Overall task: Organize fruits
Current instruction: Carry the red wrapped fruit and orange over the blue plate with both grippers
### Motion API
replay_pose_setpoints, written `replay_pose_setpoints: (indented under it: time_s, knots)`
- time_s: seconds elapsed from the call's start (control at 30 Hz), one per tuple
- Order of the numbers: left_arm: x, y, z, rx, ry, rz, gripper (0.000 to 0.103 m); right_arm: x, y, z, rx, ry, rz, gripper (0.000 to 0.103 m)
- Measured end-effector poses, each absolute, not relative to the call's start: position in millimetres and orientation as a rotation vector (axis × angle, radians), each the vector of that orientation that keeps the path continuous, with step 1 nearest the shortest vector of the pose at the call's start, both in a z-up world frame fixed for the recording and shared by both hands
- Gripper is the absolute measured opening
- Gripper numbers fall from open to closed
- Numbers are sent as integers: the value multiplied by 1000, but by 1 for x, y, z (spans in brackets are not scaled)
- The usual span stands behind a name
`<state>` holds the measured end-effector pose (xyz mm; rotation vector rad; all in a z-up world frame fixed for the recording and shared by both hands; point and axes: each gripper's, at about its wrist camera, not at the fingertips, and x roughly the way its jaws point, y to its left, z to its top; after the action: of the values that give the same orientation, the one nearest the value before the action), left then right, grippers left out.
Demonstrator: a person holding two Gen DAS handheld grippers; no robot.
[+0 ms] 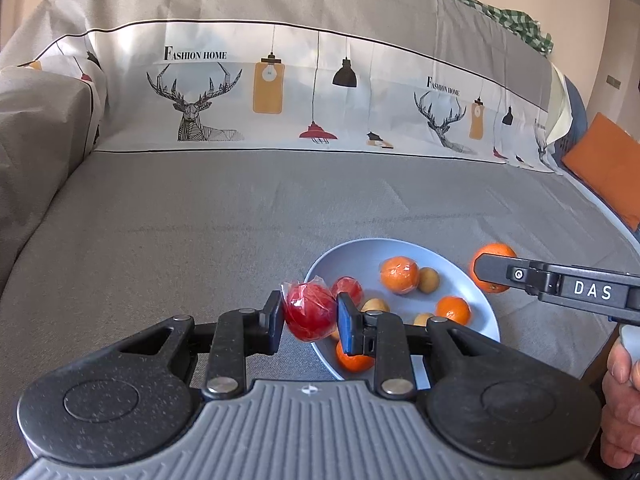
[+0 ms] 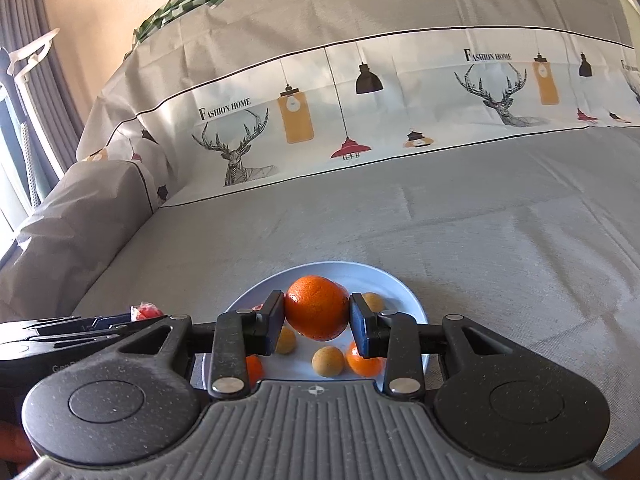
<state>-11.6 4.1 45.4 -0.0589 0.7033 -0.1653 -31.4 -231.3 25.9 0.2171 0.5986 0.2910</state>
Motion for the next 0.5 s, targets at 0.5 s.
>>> replay_pose_setpoints:
  time_s: [0.5]
  knots:
    - [-8,2,43,-60,713,-171,31,-26,-231,23,222,618,286,37]
